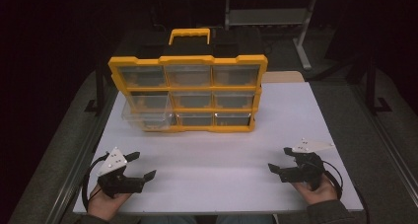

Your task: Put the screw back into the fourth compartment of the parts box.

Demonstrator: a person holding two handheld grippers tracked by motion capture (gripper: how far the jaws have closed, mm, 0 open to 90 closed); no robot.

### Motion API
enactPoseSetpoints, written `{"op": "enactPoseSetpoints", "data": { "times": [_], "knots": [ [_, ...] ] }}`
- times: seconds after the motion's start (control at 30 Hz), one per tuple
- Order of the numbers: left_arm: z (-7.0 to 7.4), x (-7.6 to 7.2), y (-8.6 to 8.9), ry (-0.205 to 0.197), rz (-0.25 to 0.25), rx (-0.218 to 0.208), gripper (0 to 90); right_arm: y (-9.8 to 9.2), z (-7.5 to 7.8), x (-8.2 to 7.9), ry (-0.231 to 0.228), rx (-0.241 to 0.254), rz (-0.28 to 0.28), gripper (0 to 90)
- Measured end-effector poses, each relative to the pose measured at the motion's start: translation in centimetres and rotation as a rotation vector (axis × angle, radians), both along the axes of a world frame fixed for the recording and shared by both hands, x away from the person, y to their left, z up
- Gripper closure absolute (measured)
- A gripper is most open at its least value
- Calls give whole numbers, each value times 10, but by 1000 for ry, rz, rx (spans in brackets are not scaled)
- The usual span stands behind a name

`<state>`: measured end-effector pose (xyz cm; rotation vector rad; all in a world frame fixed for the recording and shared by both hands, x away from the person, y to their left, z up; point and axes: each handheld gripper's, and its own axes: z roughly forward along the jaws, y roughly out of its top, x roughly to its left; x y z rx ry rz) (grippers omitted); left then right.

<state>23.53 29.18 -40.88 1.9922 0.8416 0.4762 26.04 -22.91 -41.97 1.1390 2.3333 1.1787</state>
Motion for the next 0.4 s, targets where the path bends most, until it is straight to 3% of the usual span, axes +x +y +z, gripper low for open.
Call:
{"op": "enactPoseSetpoints", "data": {
  "times": [0.4],
  "knots": [
    [0, 0, 1, 1, 4, 1, 149, -2, 1, 0, -4, 15, -10, 163]
  ]
}}
